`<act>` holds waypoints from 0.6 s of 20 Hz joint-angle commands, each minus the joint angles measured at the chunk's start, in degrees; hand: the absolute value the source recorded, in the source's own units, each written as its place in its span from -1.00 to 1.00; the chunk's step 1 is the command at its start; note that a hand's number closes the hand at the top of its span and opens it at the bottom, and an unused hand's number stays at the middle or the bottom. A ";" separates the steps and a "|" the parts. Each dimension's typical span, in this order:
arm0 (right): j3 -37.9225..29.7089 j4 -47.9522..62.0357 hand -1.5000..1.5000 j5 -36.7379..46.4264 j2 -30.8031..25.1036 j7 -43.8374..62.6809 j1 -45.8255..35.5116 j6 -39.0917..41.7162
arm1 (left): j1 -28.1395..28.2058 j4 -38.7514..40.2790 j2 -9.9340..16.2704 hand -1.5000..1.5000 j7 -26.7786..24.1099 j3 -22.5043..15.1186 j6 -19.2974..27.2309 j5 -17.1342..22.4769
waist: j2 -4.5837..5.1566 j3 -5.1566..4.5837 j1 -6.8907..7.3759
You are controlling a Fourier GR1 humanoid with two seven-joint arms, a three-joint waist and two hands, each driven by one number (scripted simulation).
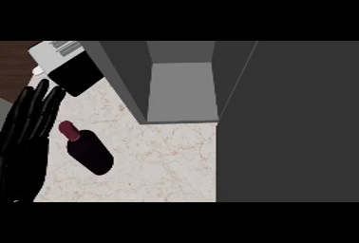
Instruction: Pick up the wine, place it into the cabinet and close the cabinet
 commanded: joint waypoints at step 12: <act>10.81 -6.42 -1.00 -6.11 1.04 7.70 3.14 5.97 | -3.95 12.18 16.96 -1.00 10.17 -12.02 -41.87 45.22 | -0.17 -0.18 -2.35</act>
